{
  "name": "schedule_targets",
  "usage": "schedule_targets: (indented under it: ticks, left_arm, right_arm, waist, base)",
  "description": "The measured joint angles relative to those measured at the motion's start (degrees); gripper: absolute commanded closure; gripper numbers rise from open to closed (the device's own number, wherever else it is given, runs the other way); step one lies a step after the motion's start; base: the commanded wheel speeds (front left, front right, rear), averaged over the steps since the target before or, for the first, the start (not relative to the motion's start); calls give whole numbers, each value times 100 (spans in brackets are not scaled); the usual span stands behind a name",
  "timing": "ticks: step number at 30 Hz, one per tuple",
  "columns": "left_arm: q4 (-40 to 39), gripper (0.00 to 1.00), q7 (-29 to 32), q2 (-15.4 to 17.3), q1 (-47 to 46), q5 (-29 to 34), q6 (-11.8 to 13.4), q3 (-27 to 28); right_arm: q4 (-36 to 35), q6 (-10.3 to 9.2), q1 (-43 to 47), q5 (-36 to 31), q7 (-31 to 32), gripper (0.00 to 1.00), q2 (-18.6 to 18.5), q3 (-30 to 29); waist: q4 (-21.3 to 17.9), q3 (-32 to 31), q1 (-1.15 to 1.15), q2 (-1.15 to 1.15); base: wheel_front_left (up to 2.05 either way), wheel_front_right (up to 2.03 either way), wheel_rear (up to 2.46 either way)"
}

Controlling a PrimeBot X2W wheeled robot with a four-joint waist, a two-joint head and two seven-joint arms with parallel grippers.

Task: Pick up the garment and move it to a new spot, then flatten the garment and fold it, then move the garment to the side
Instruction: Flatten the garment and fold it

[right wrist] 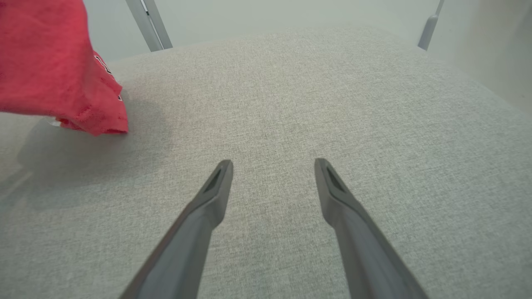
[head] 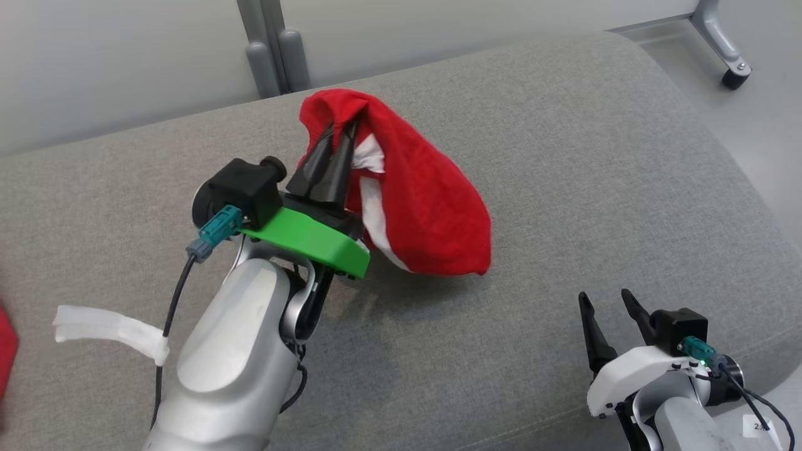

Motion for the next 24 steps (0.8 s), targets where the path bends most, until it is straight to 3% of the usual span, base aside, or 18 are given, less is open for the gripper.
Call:
schedule_targets:
  ticks: [2,6,10,18,19,20,21,24]
  left_arm:
    - [520,100,-3,-2,-47,93,171,65]
    - [1469,100,2,64,-29,249,260,91]
    - [2385,100,4,433,18,413,350,204]
    - [3004,100,3,906,377,525,504,656]
    - [3039,82,3,935,427,561,511,690]
    - [3043,53,3,960,487,580,511,730]
    - [3041,0,3,978,538,612,517,760]
    - [3014,0,3,948,708,671,558,882]
  right_arm:
    - [-2,0,4,11,1,0,-4,-3]
    - [-9,0,-4,13,1,0,-1,-9]
    - [-79,0,-63,45,1,0,0,-1]
    - [-263,0,-184,54,1,0,0,194]
    - [-278,0,-194,55,1,0,0,260]
    - [-297,0,-205,67,1,0,2,322]
    - [-323,0,-226,90,1,0,4,374]
    - [-435,0,-307,179,1,0,-1,597]
  waist:
    - [-28,22,0,0]
    - [-33,80,0,0]
    - [19,164,0,0]
    - [301,302,0,0]
    - [342,314,0,0]
    - [382,326,0,0]
    - [419,337,0,0]
    - [530,364,0,0]
  base:
    - [0,0,0]
    - [0,0,0]
    - [0,0,0]
    - [0,0,0]
    - [0,0,0]
    - [0,0,0]
    - [0,0,0]
    - [0,0,0]
